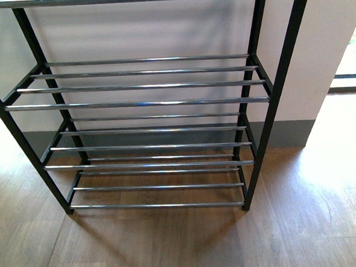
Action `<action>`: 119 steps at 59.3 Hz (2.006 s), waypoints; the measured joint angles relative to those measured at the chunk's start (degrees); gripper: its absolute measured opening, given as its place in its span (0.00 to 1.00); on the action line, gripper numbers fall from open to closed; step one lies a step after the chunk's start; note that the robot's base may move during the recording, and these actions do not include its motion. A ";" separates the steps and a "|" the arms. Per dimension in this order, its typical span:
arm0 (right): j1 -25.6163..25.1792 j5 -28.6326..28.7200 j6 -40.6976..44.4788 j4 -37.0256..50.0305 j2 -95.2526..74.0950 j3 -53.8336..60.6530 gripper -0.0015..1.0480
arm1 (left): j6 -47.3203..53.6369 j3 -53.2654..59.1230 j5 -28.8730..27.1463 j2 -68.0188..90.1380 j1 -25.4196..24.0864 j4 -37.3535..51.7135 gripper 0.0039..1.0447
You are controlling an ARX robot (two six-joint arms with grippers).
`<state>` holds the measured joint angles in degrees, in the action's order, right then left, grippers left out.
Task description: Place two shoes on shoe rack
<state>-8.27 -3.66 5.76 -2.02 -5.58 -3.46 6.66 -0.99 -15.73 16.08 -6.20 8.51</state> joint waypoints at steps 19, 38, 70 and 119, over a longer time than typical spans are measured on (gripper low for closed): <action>0.02 0.24 -0.02 0.00 0.00 0.04 0.04 | 0.02 0.00 0.11 0.04 0.00 0.02 0.01; 0.00 0.02 0.00 0.00 0.02 0.02 0.04 | 0.00 0.00 -0.26 0.04 0.00 0.04 0.01; 0.02 0.07 -0.02 0.00 0.00 0.02 0.04 | 0.00 0.00 -0.17 0.04 -0.02 0.04 0.01; 0.02 0.09 0.00 -0.02 0.00 0.07 0.04 | 0.00 0.00 -0.17 0.04 -0.02 0.04 0.01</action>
<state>-8.25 -3.57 5.76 -2.04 -5.58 -3.40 6.66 -0.99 -15.90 16.12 -6.22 8.56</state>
